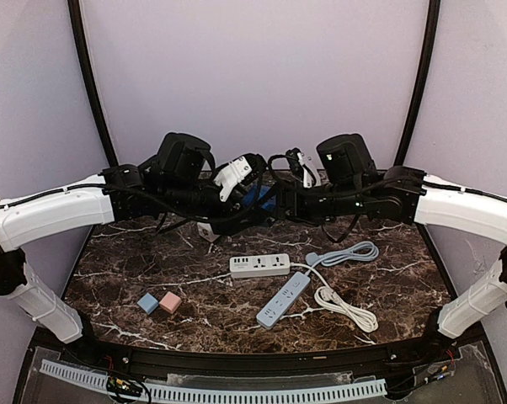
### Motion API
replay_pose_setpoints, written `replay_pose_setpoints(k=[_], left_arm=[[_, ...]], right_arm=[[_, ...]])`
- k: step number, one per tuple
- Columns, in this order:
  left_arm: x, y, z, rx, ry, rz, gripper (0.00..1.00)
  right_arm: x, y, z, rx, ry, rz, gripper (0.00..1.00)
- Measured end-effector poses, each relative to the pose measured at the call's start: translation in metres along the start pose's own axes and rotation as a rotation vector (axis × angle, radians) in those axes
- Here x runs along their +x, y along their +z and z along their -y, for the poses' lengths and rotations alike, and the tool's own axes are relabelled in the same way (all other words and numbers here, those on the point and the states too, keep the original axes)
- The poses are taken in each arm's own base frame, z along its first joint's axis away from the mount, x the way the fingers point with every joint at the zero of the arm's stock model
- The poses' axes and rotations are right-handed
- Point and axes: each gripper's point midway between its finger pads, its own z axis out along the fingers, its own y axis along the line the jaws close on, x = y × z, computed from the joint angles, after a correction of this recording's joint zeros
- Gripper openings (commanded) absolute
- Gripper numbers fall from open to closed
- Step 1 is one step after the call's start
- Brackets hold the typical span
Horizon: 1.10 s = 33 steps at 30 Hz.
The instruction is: Insert the plug
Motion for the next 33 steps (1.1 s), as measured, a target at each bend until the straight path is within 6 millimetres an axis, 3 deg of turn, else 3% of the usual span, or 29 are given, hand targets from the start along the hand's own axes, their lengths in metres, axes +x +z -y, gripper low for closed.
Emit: replay_pose_setpoints(k=[3, 11, 13, 14, 16, 18, 22, 27, 33], left_arm=[[0.0, 0.0, 0.0, 0.001, -0.001, -0.001, 0.07], [0.005, 0.002, 0.002, 0.009, -0.015, -0.01, 0.15], [0.005, 0.002, 0.002, 0.008, -0.016, -0.011, 0.27], [0.006, 0.002, 0.002, 0.008, -0.016, -0.012, 0.4], [0.006, 0.002, 0.002, 0.007, -0.016, -0.013, 0.56], [0.006, 0.002, 0.001, 0.005, -0.017, -0.014, 0.74], [0.004, -0.001, 0.001, 0.002, -0.021, -0.007, 0.93], [-0.01, -0.023, 0.0, -0.015, -0.024, 0.04, 0.99], [-0.025, -0.065, -0.009, -0.084, -0.063, 0.091, 0.99]], right_arm=[[0.0, 0.001, 0.0, -0.002, 0.002, 0.007, 0.7], [0.002, 0.005, 0.004, 0.002, 0.0, 0.015, 0.35], [0.002, 0.005, 0.004, 0.0, -0.002, 0.017, 0.29], [0.002, 0.006, 0.004, -0.001, -0.002, 0.018, 0.27], [0.002, 0.006, 0.004, -0.003, -0.004, 0.02, 0.23], [0.002, 0.006, 0.004, -0.005, -0.007, 0.022, 0.22], [0.007, 0.005, 0.009, 0.0, -0.035, 0.025, 0.22], [0.017, 0.0, 0.027, 0.05, -0.074, 0.029, 0.21], [0.015, -0.016, 0.033, 0.067, -0.148, 0.082, 0.2]])
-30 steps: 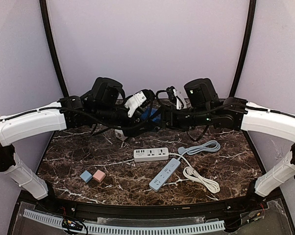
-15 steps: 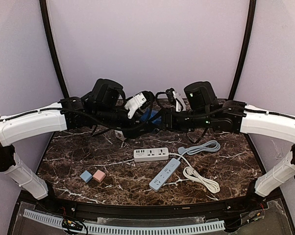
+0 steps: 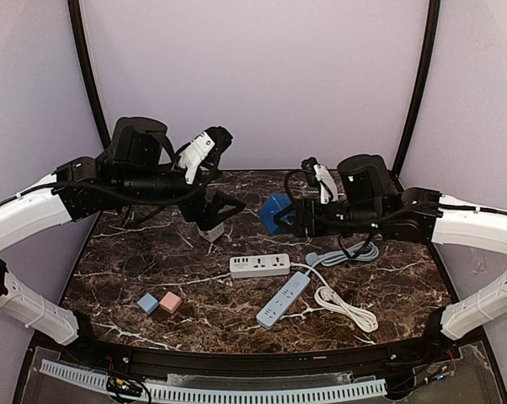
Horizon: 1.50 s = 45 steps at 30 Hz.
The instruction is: Insert the plug
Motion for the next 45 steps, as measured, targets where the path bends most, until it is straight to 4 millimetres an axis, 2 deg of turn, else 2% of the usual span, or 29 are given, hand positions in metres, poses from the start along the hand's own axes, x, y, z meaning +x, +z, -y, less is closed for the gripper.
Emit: replay_pose_setpoints(k=[5, 8, 11, 14, 16, 20, 24, 28, 32, 39, 45], left_arm=[[-0.01, -0.025, -0.023, -0.114, -0.133, -0.055, 0.99], [-0.027, -0.035, -0.042, -0.17, -0.223, -0.079, 0.99], [-0.031, -0.037, -0.056, -0.175, -0.331, -0.115, 0.99], [-0.027, -0.031, -0.06, -0.132, -0.444, -0.168, 0.99], [-0.024, -0.025, -0.053, -0.078, -0.502, -0.202, 0.98], [-0.02, -0.018, -0.028, 0.054, -0.609, -0.254, 0.97], [-0.026, -0.019, -0.007, 0.176, -0.693, -0.271, 0.95], [-0.034, -0.017, 0.005, 0.26, -0.757, -0.27, 0.91], [-0.039, -0.011, 0.013, 0.321, -0.81, -0.283, 0.9], [-0.04, -0.005, 0.015, 0.342, -0.834, -0.285, 0.9], [-0.045, -0.001, 0.017, 0.368, -0.835, -0.272, 0.97]], right_arm=[[-0.013, -0.016, 0.0, -0.014, -0.086, 0.103, 0.18], [-0.02, -0.022, 0.002, -0.011, -0.148, 0.162, 0.18], [-0.024, -0.024, 0.004, -0.001, -0.237, 0.22, 0.18], [-0.027, -0.025, 0.005, 0.001, -0.323, 0.266, 0.14], [-0.027, -0.026, 0.005, -0.002, -0.382, 0.292, 0.1], [-0.028, -0.033, 0.001, -0.021, -0.504, 0.355, 0.09], [-0.033, -0.043, -0.008, -0.049, -0.605, 0.415, 0.08], [-0.04, -0.05, -0.019, -0.075, -0.698, 0.466, 0.06], [-0.039, -0.05, -0.023, -0.082, -0.769, 0.473, 0.06], [-0.035, -0.049, -0.03, -0.112, -0.845, 0.465, 0.06], [-0.031, -0.045, -0.036, -0.147, -0.881, 0.454, 0.04]])
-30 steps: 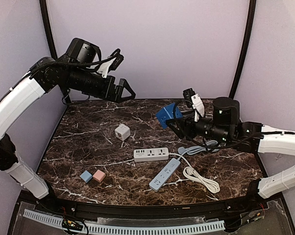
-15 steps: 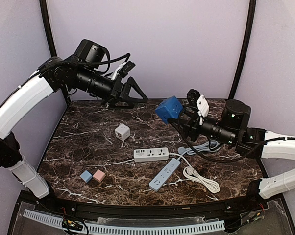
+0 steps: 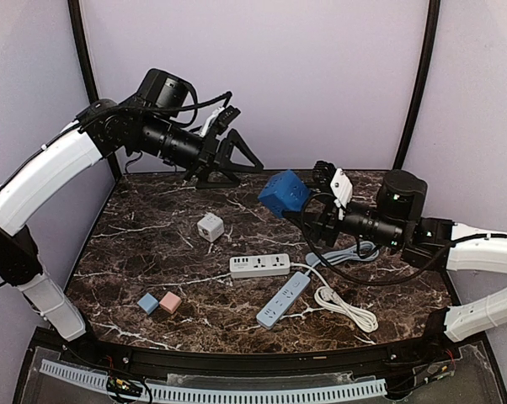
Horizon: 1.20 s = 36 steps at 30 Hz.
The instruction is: Insert the plug
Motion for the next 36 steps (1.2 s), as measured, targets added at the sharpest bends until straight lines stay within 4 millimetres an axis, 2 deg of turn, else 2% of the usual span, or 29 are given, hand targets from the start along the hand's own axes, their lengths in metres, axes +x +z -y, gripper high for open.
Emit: replay_pose_setpoints(k=[8, 18, 33, 36], left_arm=[[-0.005, 0.024, -0.008, 0.001, -0.01, -0.026, 0.99], [0.001, 0.045, -0.004, 0.025, -0.009, -0.077, 0.97], [0.013, 0.064, -0.017, 0.016, -0.054, -0.163, 0.76], [0.014, 0.064, -0.017, 0.014, -0.057, -0.173, 0.67]], right_arm=[[0.0, 0.003, -0.006, -0.036, -0.009, 0.002, 0.04], [0.006, 0.013, -0.012, -0.065, -0.02, -0.021, 0.04], [0.011, 0.019, -0.014, -0.06, -0.055, -0.038, 0.04], [0.011, 0.019, -0.014, -0.056, -0.061, -0.038, 0.04]])
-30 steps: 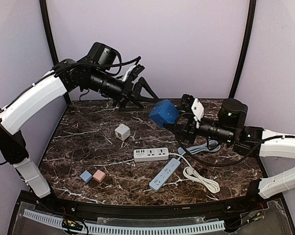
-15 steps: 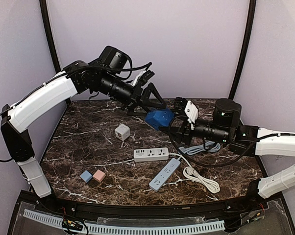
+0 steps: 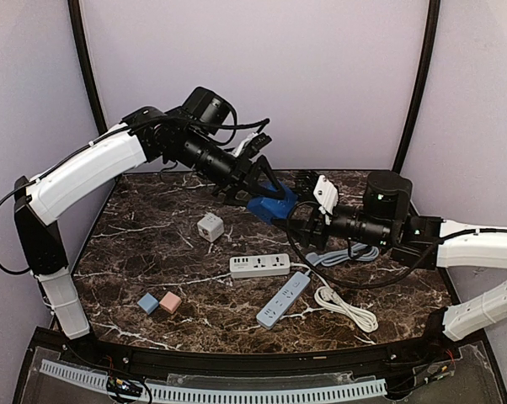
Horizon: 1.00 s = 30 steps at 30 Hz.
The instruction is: Insert the plug
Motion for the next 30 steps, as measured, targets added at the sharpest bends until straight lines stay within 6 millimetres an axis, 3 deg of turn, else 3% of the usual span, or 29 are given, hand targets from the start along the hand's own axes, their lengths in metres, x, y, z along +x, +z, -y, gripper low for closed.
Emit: replay_pose_setpoints(k=[3, 7, 8, 9, 13, 17, 22, 30], left_arm=[[0.001, -0.001, -0.001, -0.005, -0.002, -0.003, 0.51], [0.0, -0.002, 0.0, -0.003, 0.015, -0.004, 0.15], [0.0, -0.002, 0.0, -0.002, 0.016, -0.004, 0.05], [0.0, -0.003, 0.0, -0.003, 0.016, -0.005, 0.03], [0.002, -0.002, 0.0, -0.002, 0.017, -0.011, 0.01], [0.003, -0.002, 0.002, 0.003, 0.013, -0.023, 0.01], [0.001, -0.006, 0.0, -0.003, 0.021, -0.022, 0.01], [-0.002, -0.012, -0.022, -0.086, 0.101, -0.01, 0.01]], right_arm=[[-0.002, 0.0, 0.001, 0.005, -0.005, 0.007, 0.04], [-0.004, 0.0, 0.001, 0.008, 0.001, 0.014, 0.09], [-0.005, 0.0, 0.001, 0.01, 0.0, 0.017, 0.18], [-0.005, 0.0, 0.001, 0.012, 0.0, 0.018, 0.3], [-0.005, 0.0, -0.001, 0.01, 0.004, 0.015, 0.96], [-0.008, -0.004, -0.005, 0.003, 0.02, 0.025, 0.99], [-0.004, -0.028, -0.01, -0.008, 0.068, 0.02, 0.99], [0.019, -0.067, -0.015, 0.001, 0.207, -0.067, 0.99]])
